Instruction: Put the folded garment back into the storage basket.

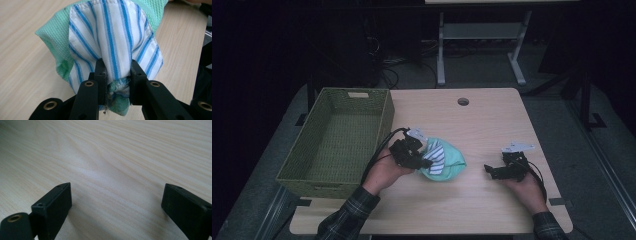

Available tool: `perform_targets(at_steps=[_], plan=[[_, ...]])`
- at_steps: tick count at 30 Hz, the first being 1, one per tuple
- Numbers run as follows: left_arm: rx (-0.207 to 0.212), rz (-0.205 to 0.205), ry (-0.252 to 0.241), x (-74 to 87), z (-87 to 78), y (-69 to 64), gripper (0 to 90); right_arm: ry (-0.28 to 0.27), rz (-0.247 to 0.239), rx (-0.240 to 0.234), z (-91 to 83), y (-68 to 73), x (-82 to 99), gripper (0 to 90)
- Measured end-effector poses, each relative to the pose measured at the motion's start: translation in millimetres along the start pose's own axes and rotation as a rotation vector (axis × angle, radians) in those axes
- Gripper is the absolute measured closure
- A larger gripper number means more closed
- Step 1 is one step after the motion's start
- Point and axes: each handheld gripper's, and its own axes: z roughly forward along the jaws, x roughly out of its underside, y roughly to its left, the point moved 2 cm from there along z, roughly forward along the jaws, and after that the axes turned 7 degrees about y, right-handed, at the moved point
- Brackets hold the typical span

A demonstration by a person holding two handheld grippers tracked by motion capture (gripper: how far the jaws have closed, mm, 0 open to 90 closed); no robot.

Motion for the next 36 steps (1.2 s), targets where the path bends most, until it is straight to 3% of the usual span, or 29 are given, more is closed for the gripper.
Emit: perform_targets(at_steps=[10,26,36], plan=[[-0.031,-0.017,-0.028,2.8,-30.2,10.8,72.7,0.000,0.000,-0.001,0.0,0.1,0.0,8.5],[-0.118,-0.059,-0.067,12.2,-78.7,31.5,72.7,0.001,0.000,-0.001,0.1,0.2,0.0,8.3],[-0.172,-0.116,-0.090,26.7,-103.9,47.1,72.7,0.001,0.001,-0.001,0.1,0.2,-0.1,8.4]])
